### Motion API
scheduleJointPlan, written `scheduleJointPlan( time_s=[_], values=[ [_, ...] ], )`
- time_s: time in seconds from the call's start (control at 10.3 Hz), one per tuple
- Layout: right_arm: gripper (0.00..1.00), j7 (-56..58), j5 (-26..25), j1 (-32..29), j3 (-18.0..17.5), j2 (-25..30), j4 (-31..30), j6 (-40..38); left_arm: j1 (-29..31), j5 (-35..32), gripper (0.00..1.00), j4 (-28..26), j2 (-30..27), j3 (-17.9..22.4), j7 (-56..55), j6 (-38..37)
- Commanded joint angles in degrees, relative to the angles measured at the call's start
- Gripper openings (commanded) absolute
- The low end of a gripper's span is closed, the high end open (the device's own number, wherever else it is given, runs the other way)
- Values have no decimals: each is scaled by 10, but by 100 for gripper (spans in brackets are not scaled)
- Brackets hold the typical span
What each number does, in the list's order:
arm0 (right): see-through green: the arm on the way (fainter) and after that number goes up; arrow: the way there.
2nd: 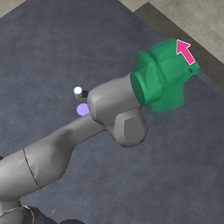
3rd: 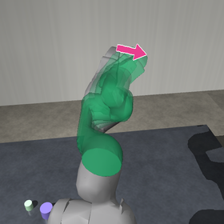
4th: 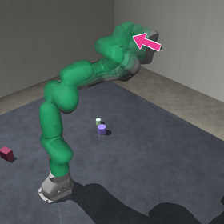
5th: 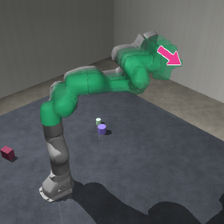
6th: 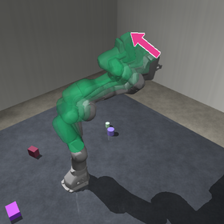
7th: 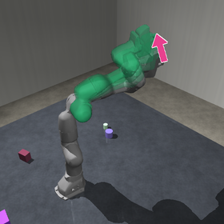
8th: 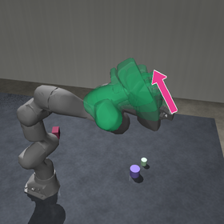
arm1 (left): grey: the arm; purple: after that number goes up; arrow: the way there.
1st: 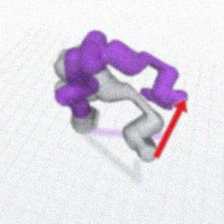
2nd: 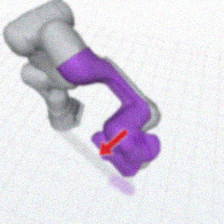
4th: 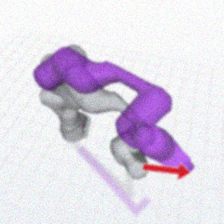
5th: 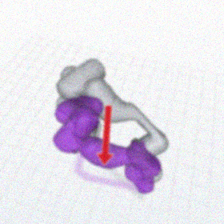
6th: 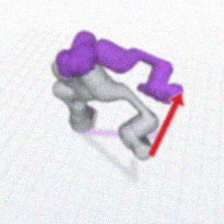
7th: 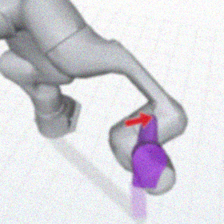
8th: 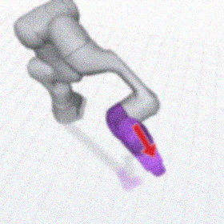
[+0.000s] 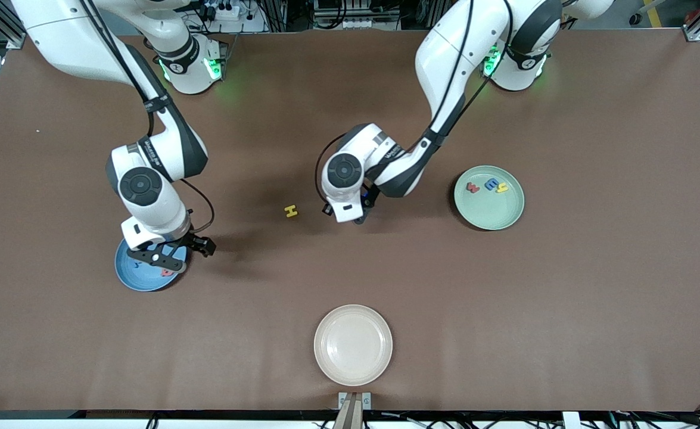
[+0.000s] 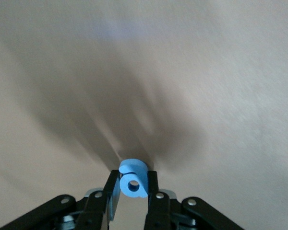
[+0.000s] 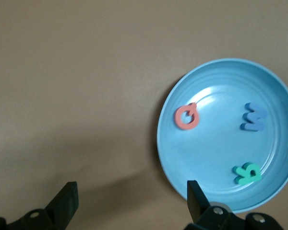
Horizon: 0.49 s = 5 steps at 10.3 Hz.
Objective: Sort uppercase to blue plate, lowercase to green plate
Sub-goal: 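Carry the a to the green plate while the right gripper reaches H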
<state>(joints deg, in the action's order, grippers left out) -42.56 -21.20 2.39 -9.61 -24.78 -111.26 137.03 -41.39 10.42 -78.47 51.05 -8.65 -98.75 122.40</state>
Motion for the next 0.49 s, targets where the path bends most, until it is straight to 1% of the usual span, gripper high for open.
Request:
scheduleJointPlan(
  time_s=[0.0, 0.2, 0.39],
  values=[
    [100, 41, 8, -30, -5, -11, 18, -4, 48, 17, 0, -86, -67, -22, 92, -38],
    [100, 34, 15, -15, -7, -22, 20, -4, 76, 14, 0, -114, -108, -21, 164, -87],
    [100, 32, 72, 27, -7, -37, 31, 4, 111, 11, 0, -151, -151, -21, 225, -131]
  ],
)
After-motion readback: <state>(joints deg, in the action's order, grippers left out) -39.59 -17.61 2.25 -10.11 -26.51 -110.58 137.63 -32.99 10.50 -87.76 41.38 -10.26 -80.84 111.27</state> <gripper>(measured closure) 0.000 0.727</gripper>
